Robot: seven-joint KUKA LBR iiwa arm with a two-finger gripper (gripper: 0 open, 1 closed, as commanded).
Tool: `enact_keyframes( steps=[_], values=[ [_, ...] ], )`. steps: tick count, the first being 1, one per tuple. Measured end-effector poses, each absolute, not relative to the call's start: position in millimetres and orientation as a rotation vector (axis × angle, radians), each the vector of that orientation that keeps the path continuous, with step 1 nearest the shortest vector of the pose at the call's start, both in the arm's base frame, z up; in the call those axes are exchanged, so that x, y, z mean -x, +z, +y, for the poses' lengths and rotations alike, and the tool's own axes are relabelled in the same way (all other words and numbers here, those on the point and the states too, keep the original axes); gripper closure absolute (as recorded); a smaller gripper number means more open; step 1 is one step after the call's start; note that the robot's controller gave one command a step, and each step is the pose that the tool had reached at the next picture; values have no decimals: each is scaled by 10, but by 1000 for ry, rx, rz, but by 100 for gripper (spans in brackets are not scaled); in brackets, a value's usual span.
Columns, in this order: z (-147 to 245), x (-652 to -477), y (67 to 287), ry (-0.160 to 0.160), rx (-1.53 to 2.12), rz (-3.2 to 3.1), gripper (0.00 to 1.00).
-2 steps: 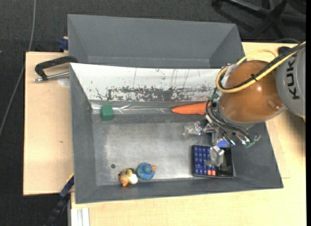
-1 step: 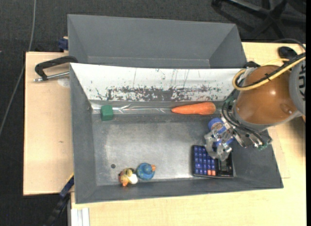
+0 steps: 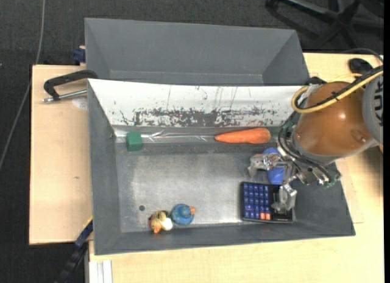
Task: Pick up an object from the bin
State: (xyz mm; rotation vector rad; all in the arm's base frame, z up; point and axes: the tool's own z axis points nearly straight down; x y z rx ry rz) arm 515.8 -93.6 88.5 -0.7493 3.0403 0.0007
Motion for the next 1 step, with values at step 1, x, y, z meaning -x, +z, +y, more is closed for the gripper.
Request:
enact_keyframes(
  steps=[1],
  values=[
    [-936,-5157,885,1,749,3040,0]
  ],
)
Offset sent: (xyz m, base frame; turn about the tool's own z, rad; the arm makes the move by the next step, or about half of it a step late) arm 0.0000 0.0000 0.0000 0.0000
